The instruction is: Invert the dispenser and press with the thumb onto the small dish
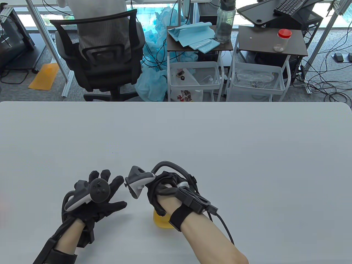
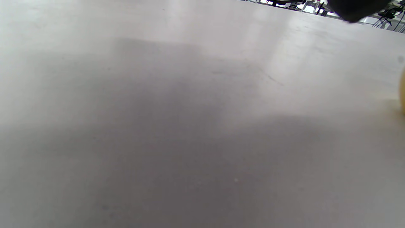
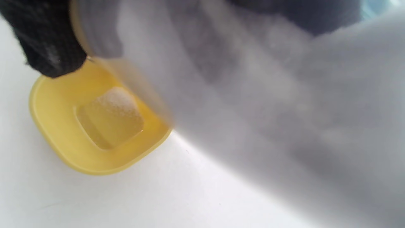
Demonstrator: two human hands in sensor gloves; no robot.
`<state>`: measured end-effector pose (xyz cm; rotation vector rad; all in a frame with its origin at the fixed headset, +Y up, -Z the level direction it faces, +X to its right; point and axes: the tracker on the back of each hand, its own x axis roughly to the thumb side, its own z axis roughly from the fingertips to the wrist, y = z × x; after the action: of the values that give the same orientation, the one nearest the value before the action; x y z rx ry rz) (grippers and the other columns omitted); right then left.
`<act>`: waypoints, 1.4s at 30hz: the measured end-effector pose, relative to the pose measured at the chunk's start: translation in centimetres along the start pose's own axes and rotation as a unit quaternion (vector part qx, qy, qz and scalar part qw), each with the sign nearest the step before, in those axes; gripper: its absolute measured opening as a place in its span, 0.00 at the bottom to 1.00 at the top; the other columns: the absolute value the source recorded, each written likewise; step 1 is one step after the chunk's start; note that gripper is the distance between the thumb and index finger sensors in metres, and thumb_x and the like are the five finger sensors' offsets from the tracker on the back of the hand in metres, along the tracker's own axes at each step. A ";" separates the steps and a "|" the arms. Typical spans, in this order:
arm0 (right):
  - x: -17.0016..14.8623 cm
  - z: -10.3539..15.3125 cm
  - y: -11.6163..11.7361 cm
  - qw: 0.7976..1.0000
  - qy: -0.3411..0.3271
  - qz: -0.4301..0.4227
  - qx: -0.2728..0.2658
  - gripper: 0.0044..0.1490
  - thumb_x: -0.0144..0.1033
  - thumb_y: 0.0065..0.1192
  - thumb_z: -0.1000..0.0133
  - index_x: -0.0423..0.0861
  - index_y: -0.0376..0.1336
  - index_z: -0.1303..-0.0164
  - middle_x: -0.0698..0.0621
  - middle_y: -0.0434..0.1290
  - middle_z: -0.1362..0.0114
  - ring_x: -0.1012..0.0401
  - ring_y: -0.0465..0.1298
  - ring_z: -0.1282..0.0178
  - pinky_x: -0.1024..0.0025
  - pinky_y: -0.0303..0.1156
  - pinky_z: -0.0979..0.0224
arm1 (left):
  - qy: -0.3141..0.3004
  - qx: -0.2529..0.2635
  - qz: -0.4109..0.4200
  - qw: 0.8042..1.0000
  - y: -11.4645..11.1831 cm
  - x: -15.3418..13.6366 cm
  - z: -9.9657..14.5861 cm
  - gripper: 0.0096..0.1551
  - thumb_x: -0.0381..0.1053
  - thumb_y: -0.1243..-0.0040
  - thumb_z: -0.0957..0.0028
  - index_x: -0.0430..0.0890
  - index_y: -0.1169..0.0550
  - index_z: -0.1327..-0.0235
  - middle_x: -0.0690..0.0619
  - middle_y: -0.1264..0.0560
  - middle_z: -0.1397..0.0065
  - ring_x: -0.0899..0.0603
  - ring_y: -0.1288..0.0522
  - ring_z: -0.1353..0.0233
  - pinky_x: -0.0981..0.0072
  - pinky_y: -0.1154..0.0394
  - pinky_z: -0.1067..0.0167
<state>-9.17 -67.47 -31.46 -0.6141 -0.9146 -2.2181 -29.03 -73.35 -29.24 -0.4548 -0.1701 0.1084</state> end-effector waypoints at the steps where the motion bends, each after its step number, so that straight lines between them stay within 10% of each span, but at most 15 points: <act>1: -0.3 0.3 0.0 1.000 -0.002 -0.013 -0.010 0.48 0.69 0.65 0.54 0.39 0.71 0.42 0.40 0.81 0.46 0.44 0.83 0.53 0.44 0.76 0.44 | 0.000 0.001 0.000 1.000 0.0 0.0 0.0 0.52 0.85 0.53 0.49 0.74 0.63 0.23 0.55 0.74 0.13 0.30 0.75 0.14 0.15 0.67 0.31; 9: -4.6 4.4 0.6 0.972 -0.053 -0.193 -0.126 0.52 0.73 0.64 0.56 0.39 0.70 0.41 0.40 0.80 0.46 0.44 0.82 0.52 0.44 0.75 0.44 | 0.001 -0.001 0.001 1.000 0.0 0.0 0.0 0.52 0.85 0.53 0.49 0.74 0.63 0.23 0.55 0.74 0.13 0.30 0.75 0.14 0.15 0.67 0.31; 14: -7.9 7.8 2.5 0.905 -0.078 -0.319 -0.271 0.52 0.73 0.64 0.56 0.39 0.70 0.41 0.40 0.80 0.46 0.44 0.82 0.52 0.44 0.75 0.44 | 0.001 -0.001 0.002 1.000 0.0 0.0 0.0 0.52 0.85 0.53 0.49 0.74 0.63 0.23 0.55 0.74 0.13 0.30 0.75 0.14 0.15 0.67 0.31; 18: -10.1 9.9 5.1 0.819 -0.091 -0.423 -0.378 0.52 0.73 0.64 0.55 0.39 0.70 0.40 0.40 0.80 0.45 0.44 0.82 0.52 0.44 0.75 0.44 | 0.002 0.002 -0.001 1.000 0.0 0.0 0.0 0.52 0.85 0.53 0.49 0.73 0.63 0.23 0.55 0.74 0.13 0.30 0.75 0.14 0.14 0.67 0.31; 26: -13.0 11.7 12.6 0.582 -0.067 -0.585 -0.561 0.52 0.74 0.63 0.54 0.40 0.69 0.39 0.40 0.79 0.44 0.44 0.82 0.51 0.45 0.75 0.43 | 0.001 0.005 -0.006 1.000 -0.1 0.1 0.2 0.52 0.85 0.53 0.49 0.73 0.64 0.23 0.55 0.74 0.13 0.30 0.75 0.14 0.15 0.67 0.31; 31: -13.8 10.1 17.2 0.473 -0.064 -0.655 -0.586 0.53 0.76 0.60 0.52 0.40 0.68 0.37 0.41 0.79 0.43 0.45 0.81 0.50 0.46 0.75 0.42 | -0.002 0.004 0.000 1.000 -0.4 0.2 0.3 0.53 0.85 0.53 0.49 0.73 0.65 0.23 0.55 0.74 0.13 0.30 0.75 0.14 0.14 0.67 0.31; 37: -13.6 7.9 20.2 0.415 -0.088 -0.674 -0.605 0.53 0.77 0.59 0.51 0.41 0.67 0.37 0.42 0.78 0.42 0.46 0.82 0.49 0.47 0.75 0.42 | -0.002 0.005 -0.003 1.000 -0.5 0.3 0.4 0.53 0.85 0.53 0.49 0.73 0.65 0.24 0.55 0.74 0.13 0.30 0.75 0.14 0.14 0.67 0.31; 42: -13.3 7.1 20.3 0.428 -0.105 -0.670 -0.598 0.53 0.77 0.60 0.52 0.41 0.68 0.37 0.42 0.79 0.42 0.46 0.82 0.49 0.47 0.75 0.42 | -0.002 0.006 -0.005 1.000 -0.5 0.3 0.6 0.53 0.85 0.53 0.49 0.73 0.65 0.24 0.55 0.74 0.13 0.30 0.75 0.14 0.14 0.67 0.31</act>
<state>15.53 -68.03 -26.27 -0.8387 0.9225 -4.2600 -28.78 -73.48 -28.42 -0.4424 -0.1760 0.1002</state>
